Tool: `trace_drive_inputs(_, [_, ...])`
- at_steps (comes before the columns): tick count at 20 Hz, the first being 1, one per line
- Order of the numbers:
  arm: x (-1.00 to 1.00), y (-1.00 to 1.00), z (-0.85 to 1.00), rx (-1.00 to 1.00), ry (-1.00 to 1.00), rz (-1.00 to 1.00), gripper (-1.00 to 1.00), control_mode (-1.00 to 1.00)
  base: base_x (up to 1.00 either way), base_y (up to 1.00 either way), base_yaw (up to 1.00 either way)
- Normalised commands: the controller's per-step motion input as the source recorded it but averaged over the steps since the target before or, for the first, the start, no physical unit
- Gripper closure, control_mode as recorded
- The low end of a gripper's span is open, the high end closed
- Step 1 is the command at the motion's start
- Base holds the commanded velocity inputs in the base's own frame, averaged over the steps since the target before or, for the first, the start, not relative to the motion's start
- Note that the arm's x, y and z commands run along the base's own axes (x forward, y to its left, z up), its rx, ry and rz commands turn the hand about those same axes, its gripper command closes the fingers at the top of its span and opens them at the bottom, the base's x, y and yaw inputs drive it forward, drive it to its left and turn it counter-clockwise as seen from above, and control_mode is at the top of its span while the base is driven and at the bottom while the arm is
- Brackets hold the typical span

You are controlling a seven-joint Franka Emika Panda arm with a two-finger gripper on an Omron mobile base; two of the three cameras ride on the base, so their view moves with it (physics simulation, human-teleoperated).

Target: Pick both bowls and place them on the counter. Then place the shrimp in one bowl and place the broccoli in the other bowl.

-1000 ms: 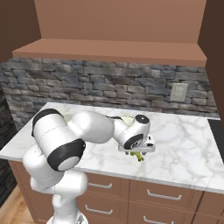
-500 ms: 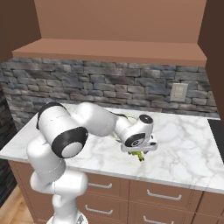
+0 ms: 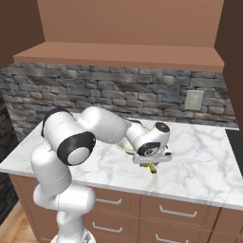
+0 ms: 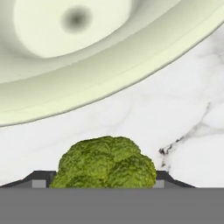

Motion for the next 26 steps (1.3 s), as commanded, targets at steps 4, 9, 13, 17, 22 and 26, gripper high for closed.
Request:
trace_drive_inputs(4, [-0.35, 0.16, 0.59, -0.01, -0.01, 0.00, 1.00, -1.00, 0.00, 0.00, 0.00])
trace_drive_inputs(9, [-0.30, 0.44, 0.87, -0.10, -0.02, 0.00, 1.00, -1.00, 0.00, 0.00, 0.00])
trace_drive_inputs(13, [-0.16, 0.43, 0.91, -0.12, -0.01, 0.00, 1.00, -1.00, 0.00, 0.00, 0.00])
trace_drive_inputs(17, [0.03, 0.43, 0.57, -0.08, 0.00, 0.00, 1.00, -1.00, 0.00, 0.00, 0.00])
trace_drive_inputs(22, [0.39, 0.39, 0.04, -0.01, 0.00, 0.02, 1.00, -1.00, 0.00, 0.00, 0.00])
trace_drive_inputs(26, [0.53, 0.26, -0.02, 0.00, 0.03, 0.05, 1.00, -1.00, 0.00, 0.00, 0.00])
